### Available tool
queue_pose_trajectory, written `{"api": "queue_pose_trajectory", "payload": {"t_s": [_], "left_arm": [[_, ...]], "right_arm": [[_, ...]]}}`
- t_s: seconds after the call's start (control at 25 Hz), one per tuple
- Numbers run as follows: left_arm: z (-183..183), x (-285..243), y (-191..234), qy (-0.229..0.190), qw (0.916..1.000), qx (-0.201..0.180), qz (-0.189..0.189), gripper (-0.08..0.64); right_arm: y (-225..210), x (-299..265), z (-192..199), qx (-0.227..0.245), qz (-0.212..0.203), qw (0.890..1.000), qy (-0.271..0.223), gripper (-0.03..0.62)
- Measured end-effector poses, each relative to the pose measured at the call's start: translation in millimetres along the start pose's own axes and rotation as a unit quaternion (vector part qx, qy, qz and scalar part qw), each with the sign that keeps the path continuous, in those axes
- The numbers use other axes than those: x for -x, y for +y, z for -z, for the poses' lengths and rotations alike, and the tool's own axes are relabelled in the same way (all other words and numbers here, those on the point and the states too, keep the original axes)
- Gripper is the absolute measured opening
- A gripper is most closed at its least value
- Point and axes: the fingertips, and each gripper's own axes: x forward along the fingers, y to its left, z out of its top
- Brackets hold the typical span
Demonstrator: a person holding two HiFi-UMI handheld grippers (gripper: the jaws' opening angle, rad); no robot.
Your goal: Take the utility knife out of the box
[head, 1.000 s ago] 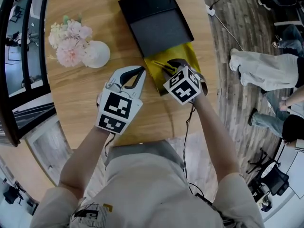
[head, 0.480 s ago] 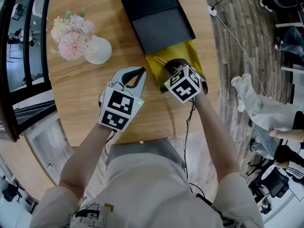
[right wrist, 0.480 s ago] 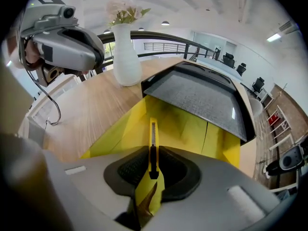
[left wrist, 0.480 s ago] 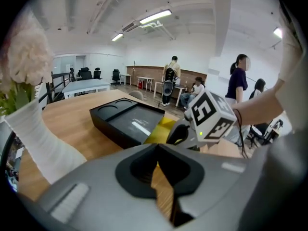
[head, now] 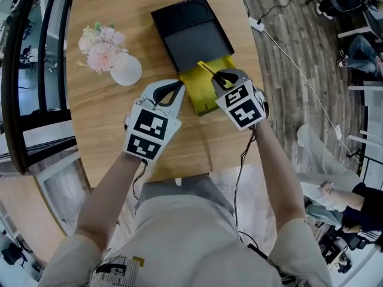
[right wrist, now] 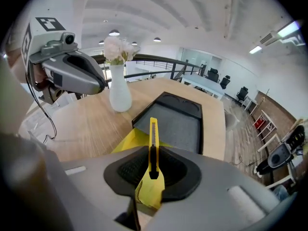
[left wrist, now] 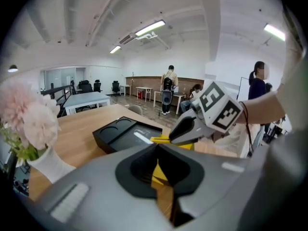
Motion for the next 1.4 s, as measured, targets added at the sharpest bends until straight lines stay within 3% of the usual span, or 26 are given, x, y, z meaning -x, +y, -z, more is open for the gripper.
{"api": "queue_pose_trajectory", "payload": {"t_s": [0.32, 0.48, 0.72, 0.96, 1.08, 1.24, 1.4], "left_arm": [[-68.0, 46.0, -18.3, -0.061, 0.997, -0.047, -0.01, 0.003], [-99.7, 80.9, -22.8, -0.115, 0.9912, -0.057, -0.031, 0.003], [-144.2, 130.2, -28.6, -0.168, 0.9824, -0.068, -0.046, 0.003], [-187.8, 187.6, -57.7, -0.207, 0.9685, -0.128, -0.052, 0.003], [-198.3, 205.0, -74.7, -0.223, 0.966, -0.123, -0.045, 0.003], [-198.8, 216.8, -86.4, -0.228, 0.9654, -0.121, -0.035, 0.003], [-189.4, 219.0, -93.5, -0.224, 0.9681, -0.109, -0.028, 0.003]], "right_arm": [[-10.9, 95.0, -50.9, -0.025, 0.052, 0.994, -0.091, 0.069], [-2.9, 153.4, -79.4, -0.044, 0.062, 0.986, -0.149, 0.069], [1.4, 240.3, -120.1, -0.058, 0.093, 0.965, -0.238, 0.069], [12.0, 313.5, -144.0, -0.081, 0.118, 0.938, -0.315, 0.069], [21.3, 337.8, -144.9, -0.089, 0.127, 0.929, -0.335, 0.069], [37.3, 359.7, -141.7, -0.066, 0.17, 0.925, -0.334, 0.069], [50.7, 369.7, -128.0, -0.109, 0.154, 0.919, -0.346, 0.069]]}}
